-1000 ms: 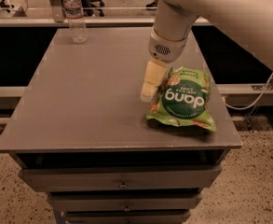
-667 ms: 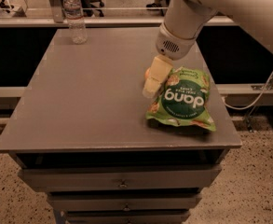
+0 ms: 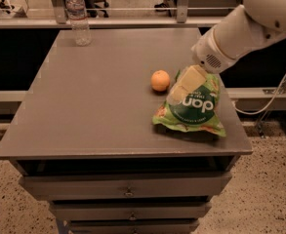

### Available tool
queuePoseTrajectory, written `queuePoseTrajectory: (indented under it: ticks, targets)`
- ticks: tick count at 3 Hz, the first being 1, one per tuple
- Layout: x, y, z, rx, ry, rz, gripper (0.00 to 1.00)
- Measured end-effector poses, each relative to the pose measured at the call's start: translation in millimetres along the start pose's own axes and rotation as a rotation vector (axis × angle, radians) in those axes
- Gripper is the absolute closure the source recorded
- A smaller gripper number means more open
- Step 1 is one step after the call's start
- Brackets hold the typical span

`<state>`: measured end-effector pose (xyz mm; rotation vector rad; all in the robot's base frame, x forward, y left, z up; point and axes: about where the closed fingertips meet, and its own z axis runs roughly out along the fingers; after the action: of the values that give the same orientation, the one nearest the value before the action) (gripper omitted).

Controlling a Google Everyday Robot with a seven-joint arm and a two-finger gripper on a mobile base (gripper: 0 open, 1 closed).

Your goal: Move orange near green rice chip bag

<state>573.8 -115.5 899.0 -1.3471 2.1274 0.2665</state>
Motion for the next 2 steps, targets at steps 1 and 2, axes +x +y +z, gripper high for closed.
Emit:
queuePoseTrajectory:
  ticks: [1, 2]
  targets:
    - [20.6, -15.2, -23.9, 0.068, -0.14, 0.012, 0.0]
    - [27.1, -18.0, -34.1, 0.088, -0.158, 0.009, 0.0]
